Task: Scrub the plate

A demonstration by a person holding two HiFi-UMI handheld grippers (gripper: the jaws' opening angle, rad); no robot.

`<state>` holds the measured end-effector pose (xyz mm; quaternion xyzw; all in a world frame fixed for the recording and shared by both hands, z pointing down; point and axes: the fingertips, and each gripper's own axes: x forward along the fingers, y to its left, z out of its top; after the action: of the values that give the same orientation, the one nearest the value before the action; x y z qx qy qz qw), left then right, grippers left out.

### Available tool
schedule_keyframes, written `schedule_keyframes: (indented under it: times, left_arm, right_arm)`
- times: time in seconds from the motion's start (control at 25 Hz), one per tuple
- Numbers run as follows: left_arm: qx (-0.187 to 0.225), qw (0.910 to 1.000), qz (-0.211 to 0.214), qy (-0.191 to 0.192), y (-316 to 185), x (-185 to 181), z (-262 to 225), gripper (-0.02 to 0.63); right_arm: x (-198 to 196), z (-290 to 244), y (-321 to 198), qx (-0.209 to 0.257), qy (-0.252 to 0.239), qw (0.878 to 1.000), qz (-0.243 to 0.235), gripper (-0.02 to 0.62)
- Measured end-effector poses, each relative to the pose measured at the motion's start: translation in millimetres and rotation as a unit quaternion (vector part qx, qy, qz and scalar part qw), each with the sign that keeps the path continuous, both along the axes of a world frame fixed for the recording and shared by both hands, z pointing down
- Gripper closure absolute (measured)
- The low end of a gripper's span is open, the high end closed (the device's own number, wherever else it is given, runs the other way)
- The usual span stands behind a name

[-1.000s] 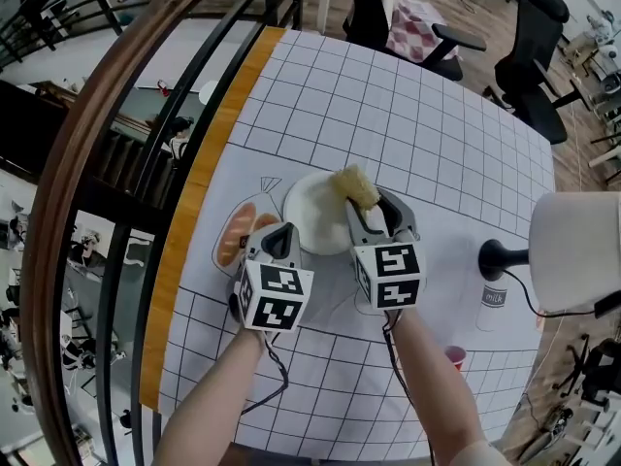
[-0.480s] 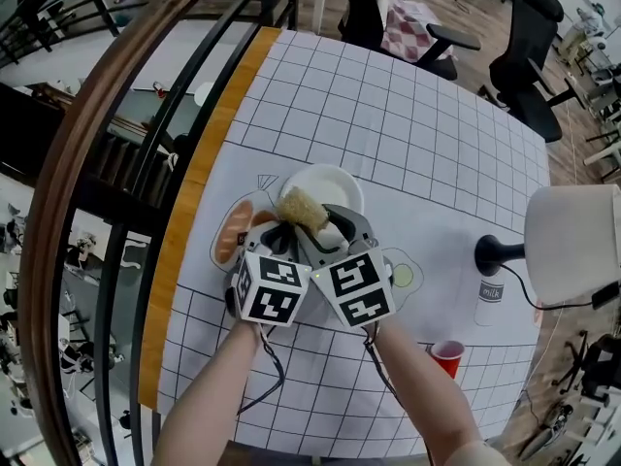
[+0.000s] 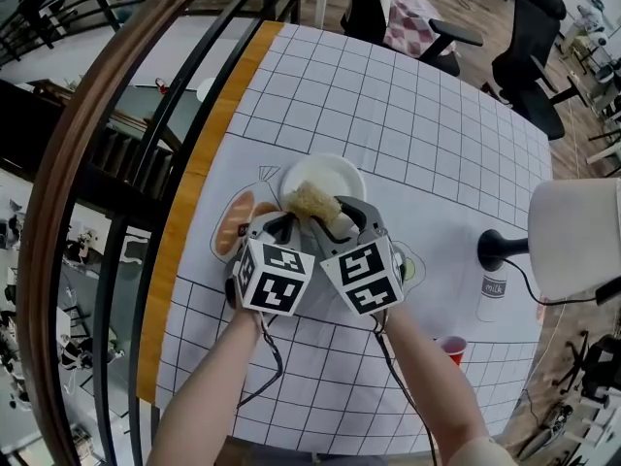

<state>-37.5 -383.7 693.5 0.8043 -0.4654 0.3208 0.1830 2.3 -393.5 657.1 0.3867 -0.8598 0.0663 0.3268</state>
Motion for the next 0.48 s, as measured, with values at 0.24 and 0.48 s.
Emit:
schedule_keyframes:
  times: [0.24, 0.48]
  left_arm:
    - [0.004, 0.9999, -0.008, 0.006, -1, -1, -1, 0.594]
    - [0.004, 1.0, 0.002, -0.008, 1, 1, 1, 0.594]
  right_arm:
    - [60, -3, -26, 0.042, 0.065, 0.994, 0.074, 0.407]
    - [72, -41, -28, 0.106, 0.055, 0.987, 0.104, 0.407]
